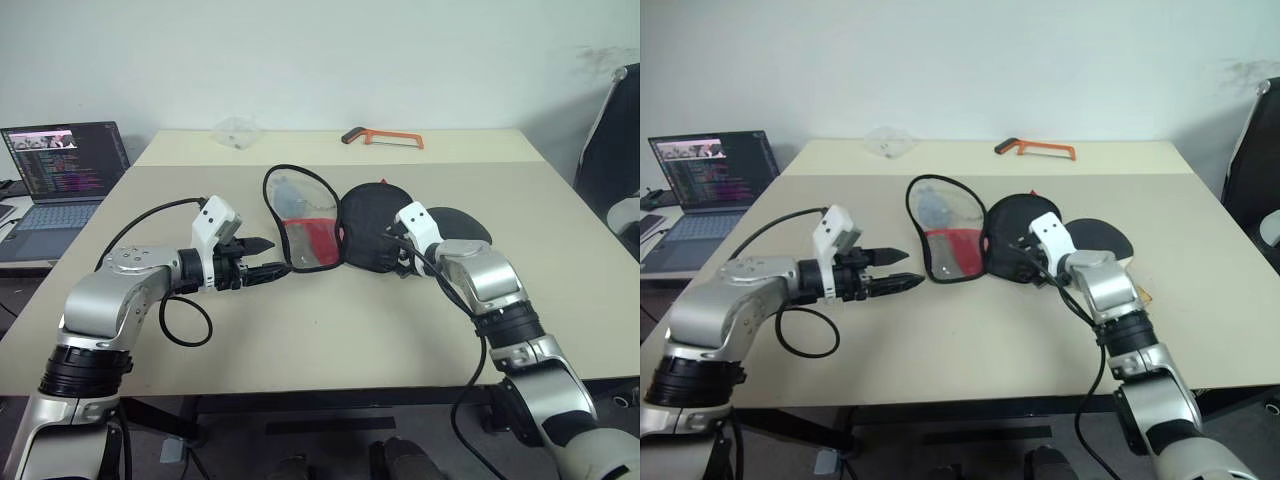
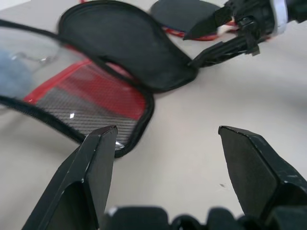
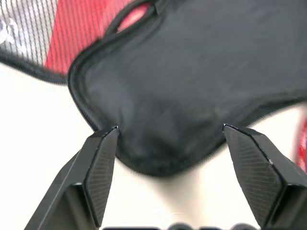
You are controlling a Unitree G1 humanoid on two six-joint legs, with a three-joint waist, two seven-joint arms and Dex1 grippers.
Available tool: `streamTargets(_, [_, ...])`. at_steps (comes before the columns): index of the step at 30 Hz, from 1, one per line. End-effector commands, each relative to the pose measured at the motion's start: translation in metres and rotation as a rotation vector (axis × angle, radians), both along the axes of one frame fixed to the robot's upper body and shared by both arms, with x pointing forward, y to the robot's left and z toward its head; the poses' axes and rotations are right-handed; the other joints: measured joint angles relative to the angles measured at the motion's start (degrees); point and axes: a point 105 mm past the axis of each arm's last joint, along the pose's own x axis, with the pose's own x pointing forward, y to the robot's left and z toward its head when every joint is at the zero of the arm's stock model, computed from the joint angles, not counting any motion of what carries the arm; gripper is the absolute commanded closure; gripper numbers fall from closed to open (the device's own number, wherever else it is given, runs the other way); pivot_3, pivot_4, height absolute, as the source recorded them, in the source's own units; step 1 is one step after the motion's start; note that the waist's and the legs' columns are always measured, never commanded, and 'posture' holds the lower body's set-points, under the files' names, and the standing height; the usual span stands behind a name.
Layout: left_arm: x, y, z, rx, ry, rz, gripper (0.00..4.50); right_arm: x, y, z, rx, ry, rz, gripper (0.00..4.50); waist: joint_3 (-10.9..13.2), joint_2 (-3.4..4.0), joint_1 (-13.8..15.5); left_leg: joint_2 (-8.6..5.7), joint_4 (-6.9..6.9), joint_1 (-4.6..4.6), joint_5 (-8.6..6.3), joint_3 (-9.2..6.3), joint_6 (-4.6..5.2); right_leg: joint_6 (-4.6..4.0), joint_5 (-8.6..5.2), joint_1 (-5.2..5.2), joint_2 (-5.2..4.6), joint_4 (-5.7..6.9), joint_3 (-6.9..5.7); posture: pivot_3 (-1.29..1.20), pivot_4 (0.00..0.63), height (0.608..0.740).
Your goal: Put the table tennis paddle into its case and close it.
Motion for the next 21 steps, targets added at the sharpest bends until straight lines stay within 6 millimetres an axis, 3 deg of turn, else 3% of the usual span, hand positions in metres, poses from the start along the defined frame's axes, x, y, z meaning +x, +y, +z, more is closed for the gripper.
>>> streamTargets(1, [-0.007,0.004,0.025,-0.015,-0.06,-0.04,0.81,0.002,-0.034,0.023,-0.035,-0.073,-0.094,0.73,0.0,0.0,0.31,-0.01,0.0,0.01,0.0,0.0,0.0,0.01,-0.01,0.01,0.0,-0.01,-0.01,0.0,0.15,0.74])
streamTargets(5, [-0.014,-0.001,0.026,-0.012,-0.039,-0.105,0.81,-0.001,-0.102,0.019,-0.106,-0.047,-0.245,0.73,0.0,-0.01,0.43,-0.01,-0.01,0.02,0.0,0.01,0.01,0.03,-0.03,0.04,0.01,-0.05,-0.02,0.0,0.15,0.74])
streamTargets(8, [-0.012,-0.005,0.023,-0.012,-0.036,-0.111,0.81,-0.003,-0.123,0.015,-0.031,-0.005,-0.319,0.73,0.02,-0.04,0.51,-0.05,-0.01,0.01,-0.01,0.05,0.01,0.03,-0.02,0.06,0.01,-0.08,0.01,0.0,0.15,0.74])
streamTargets(14, [-0.011,-0.013,0.02,-0.02,-0.032,-0.134,0.81,-0.008,-0.143,0.005,0.049,0.065,-0.396,0.73,0.02,-0.05,0.19,0.09,0.0,0.09,0.0,0.2,0.02,0.21,-0.13,0.08,0.11,-0.05,0.1,0.0,0.15,0.74])
streamTargets(21, [-0.009,-0.017,0.02,-0.019,-0.033,-0.144,0.81,-0.009,-0.131,-0.009,0.054,0.118,-0.359,0.73,0.02,-0.05,0.28,0.12,0.0,0.08,0.0,0.21,0.02,0.15,-0.1,0.09,0.17,-0.07,0.12,0.0,0.15,0.74])
